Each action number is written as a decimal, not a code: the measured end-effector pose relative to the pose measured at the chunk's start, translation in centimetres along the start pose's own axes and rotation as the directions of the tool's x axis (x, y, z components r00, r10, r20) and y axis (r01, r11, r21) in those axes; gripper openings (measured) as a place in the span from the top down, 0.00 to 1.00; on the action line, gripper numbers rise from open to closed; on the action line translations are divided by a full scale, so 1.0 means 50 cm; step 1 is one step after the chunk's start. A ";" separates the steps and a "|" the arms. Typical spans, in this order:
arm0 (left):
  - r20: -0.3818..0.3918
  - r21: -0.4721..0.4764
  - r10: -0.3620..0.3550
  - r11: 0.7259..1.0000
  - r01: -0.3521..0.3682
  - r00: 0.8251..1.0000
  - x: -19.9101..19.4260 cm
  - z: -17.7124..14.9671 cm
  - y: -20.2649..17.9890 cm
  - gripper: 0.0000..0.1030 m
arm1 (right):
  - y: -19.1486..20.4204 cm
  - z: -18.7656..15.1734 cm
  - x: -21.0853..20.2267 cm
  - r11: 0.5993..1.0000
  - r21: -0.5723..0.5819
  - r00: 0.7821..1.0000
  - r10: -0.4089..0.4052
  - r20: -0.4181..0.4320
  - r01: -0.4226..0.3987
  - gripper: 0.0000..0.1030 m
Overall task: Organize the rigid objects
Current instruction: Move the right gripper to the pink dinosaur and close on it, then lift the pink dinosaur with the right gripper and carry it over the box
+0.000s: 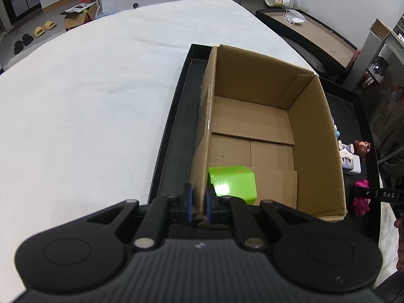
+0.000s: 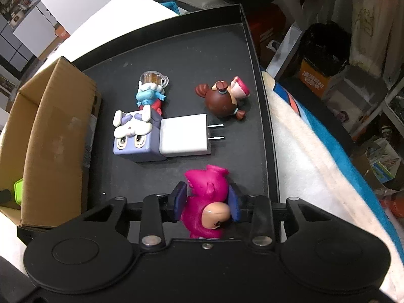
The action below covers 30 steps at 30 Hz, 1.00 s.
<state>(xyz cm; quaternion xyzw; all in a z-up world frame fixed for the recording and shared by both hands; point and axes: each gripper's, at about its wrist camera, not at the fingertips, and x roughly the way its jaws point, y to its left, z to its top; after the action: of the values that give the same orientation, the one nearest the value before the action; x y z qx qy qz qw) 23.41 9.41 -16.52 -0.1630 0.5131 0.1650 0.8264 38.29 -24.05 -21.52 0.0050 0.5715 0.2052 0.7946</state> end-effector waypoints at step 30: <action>0.028 0.044 -0.072 0.997 0.071 0.997 -0.008 -0.006 0.017 0.91 | 0.076 0.021 -0.152 0.997 0.058 0.986 0.036 0.161 -0.046 0.66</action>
<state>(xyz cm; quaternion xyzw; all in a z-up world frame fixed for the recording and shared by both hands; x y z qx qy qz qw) 22.63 10.01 -16.38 -0.1611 0.4980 0.1268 0.8426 36.05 -22.86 -13.34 0.0578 0.5117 0.2026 0.8330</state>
